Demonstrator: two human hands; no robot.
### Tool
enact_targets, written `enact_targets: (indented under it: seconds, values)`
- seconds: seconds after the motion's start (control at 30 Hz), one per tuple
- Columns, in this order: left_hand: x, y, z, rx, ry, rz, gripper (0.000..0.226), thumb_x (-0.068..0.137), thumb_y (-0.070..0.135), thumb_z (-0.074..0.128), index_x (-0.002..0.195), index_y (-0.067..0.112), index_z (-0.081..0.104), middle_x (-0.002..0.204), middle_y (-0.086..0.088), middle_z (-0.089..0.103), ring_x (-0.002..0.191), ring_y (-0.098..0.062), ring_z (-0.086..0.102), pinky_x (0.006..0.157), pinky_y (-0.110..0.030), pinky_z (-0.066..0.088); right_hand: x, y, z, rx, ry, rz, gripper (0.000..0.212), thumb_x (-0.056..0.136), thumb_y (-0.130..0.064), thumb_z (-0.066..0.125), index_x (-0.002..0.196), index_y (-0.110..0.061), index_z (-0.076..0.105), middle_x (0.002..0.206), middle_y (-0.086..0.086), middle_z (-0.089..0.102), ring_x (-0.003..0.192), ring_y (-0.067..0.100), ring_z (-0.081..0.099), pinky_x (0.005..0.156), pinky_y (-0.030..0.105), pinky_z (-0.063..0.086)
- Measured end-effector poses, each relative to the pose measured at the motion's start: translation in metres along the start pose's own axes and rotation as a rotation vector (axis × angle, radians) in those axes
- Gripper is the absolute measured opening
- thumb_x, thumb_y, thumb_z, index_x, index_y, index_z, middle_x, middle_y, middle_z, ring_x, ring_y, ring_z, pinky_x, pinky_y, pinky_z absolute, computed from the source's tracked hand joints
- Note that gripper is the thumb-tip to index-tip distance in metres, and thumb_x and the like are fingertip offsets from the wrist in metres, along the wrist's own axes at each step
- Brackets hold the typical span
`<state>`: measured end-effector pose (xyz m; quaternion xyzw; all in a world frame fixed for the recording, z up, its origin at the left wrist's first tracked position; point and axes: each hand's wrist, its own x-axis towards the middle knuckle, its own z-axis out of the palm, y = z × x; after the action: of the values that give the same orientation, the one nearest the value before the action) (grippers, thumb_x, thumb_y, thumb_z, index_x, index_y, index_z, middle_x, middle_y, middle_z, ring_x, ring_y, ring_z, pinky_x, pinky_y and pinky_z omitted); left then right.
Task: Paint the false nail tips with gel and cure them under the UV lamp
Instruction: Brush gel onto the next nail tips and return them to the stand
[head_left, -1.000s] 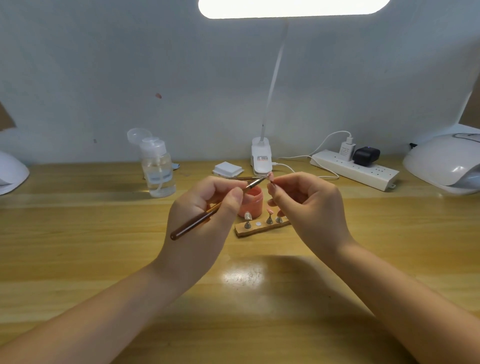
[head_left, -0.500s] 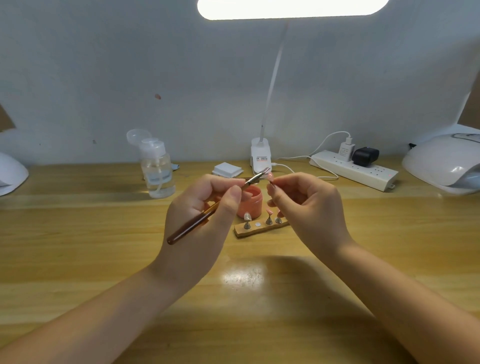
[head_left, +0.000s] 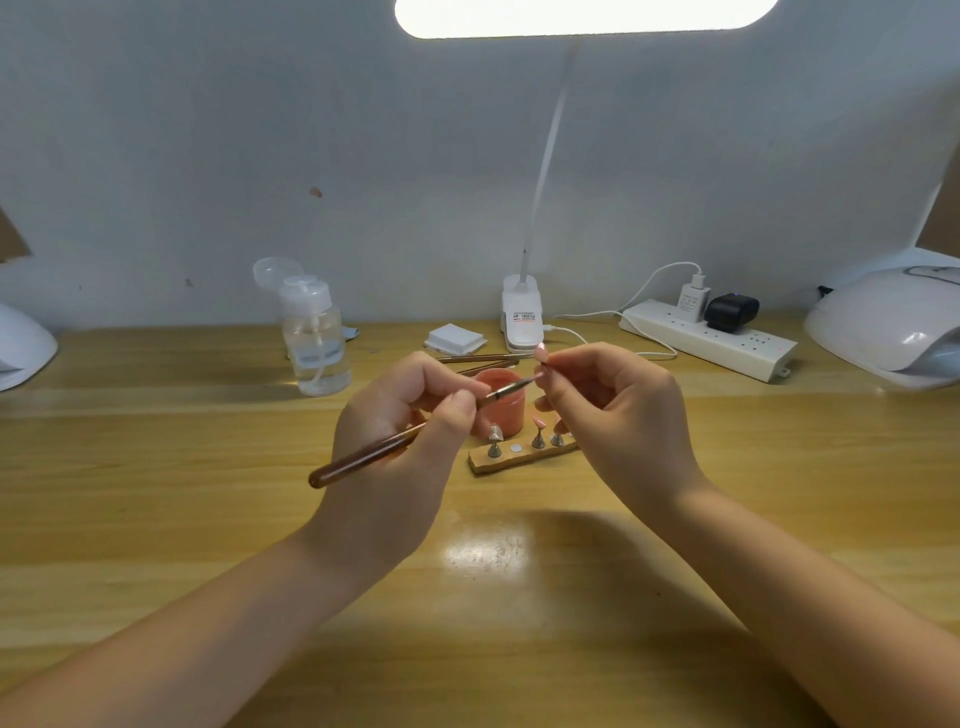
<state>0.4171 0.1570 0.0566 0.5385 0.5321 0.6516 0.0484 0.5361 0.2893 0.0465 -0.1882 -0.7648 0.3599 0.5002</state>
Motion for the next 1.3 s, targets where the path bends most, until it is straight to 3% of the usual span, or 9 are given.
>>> enact_targets:
  seconds: [0.3, 0.5, 1.0, 1.17, 1.3]
  values:
    - [0.0014, 0.0018, 0.0025, 0.009, 0.007, 0.016, 0.013, 0.092, 0.019, 0.055, 0.096, 0.019, 0.067, 0.083, 0.017, 0.073, 0.079, 0.003, 0.067, 0.067, -0.006, 0.046, 0.0000, -0.0009, 0.0008, 0.050, -0.018, 0.022, 0.010, 0.086, -0.009, 0.068, 0.096, -0.010, 0.071, 0.080, 0.004, 0.072, 0.071, 0.018, 0.071, 0.060, 0.043, 0.058]
    - [0.0009, -0.0006, 0.0020, 0.034, 0.038, 0.010, 0.014, 0.093, 0.022, 0.053, 0.096, 0.023, 0.067, 0.085, 0.017, 0.073, 0.087, -0.001, 0.068, 0.072, -0.009, 0.046, 0.0000, -0.0017, 0.0009, 0.076, -0.017, 0.021, 0.011, 0.086, -0.008, 0.069, 0.096, -0.010, 0.071, 0.079, 0.004, 0.072, 0.071, 0.017, 0.071, 0.061, 0.041, 0.058]
    - [0.0027, -0.0002, 0.0016, 0.049, 0.029, -0.014, 0.014, 0.092, 0.024, 0.054, 0.094, 0.021, 0.068, 0.082, 0.013, 0.073, 0.078, 0.000, 0.066, 0.067, -0.008, 0.045, 0.0005, -0.0009, 0.0005, 0.035, -0.008, -0.012, 0.009, 0.086, -0.013, 0.068, 0.095, -0.015, 0.071, 0.080, 0.002, 0.072, 0.073, 0.019, 0.071, 0.061, 0.042, 0.057]
    - [0.0021, -0.0006, 0.0013, 0.037, 0.072, -0.004, 0.014, 0.094, 0.027, 0.054, 0.097, 0.024, 0.067, 0.086, 0.013, 0.073, 0.083, -0.003, 0.067, 0.070, -0.011, 0.047, 0.0007, 0.0002, -0.0006, 0.004, -0.002, -0.037, 0.011, 0.086, -0.012, 0.069, 0.096, -0.016, 0.071, 0.081, 0.001, 0.072, 0.075, 0.017, 0.070, 0.064, 0.042, 0.057]
    - [-0.0012, -0.0021, 0.0019, 0.031, 0.022, 0.005, 0.013, 0.089, 0.020, 0.055, 0.087, 0.015, 0.067, 0.075, 0.009, 0.071, 0.074, -0.005, 0.068, 0.067, -0.012, 0.049, 0.0012, 0.0012, -0.0006, -0.024, 0.015, -0.036, 0.011, 0.087, -0.012, 0.069, 0.096, -0.017, 0.070, 0.081, 0.000, 0.071, 0.075, 0.017, 0.070, 0.065, 0.042, 0.057]
